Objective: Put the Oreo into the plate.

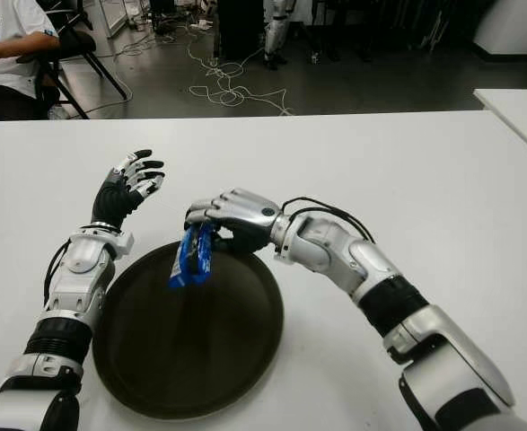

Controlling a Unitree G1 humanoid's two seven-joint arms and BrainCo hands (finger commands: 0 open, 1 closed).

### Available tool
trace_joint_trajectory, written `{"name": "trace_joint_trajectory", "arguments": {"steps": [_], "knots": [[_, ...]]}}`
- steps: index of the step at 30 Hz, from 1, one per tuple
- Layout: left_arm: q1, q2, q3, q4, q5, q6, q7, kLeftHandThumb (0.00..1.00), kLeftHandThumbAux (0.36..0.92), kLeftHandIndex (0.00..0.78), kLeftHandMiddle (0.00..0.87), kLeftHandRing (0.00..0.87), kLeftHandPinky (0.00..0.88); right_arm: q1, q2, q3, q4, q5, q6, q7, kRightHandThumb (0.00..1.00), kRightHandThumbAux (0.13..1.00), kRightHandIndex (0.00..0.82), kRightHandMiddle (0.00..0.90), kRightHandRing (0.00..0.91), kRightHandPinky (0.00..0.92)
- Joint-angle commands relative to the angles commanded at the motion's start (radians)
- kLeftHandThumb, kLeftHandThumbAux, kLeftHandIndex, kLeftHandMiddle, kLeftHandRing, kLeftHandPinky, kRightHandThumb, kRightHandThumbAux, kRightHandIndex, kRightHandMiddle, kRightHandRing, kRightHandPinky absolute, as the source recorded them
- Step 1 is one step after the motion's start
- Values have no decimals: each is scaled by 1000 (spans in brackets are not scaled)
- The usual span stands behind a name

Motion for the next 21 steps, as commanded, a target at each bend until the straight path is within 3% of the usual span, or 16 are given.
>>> {"name": "trace_joint_trajectory", "arguments": {"steps": [18, 21], "knots": [[-10, 7, -3, 22, 3, -13, -10, 239, 715, 209, 305, 284, 276, 38, 13, -48, -29, 93, -58, 79, 689, 731, 427, 640, 626, 586], [-12, 8, -2, 28, 0, -15, -15, 232, 704, 204, 305, 288, 277, 72, 16, -57, -87, 118, -56, 88, 690, 731, 427, 635, 621, 583]]}}
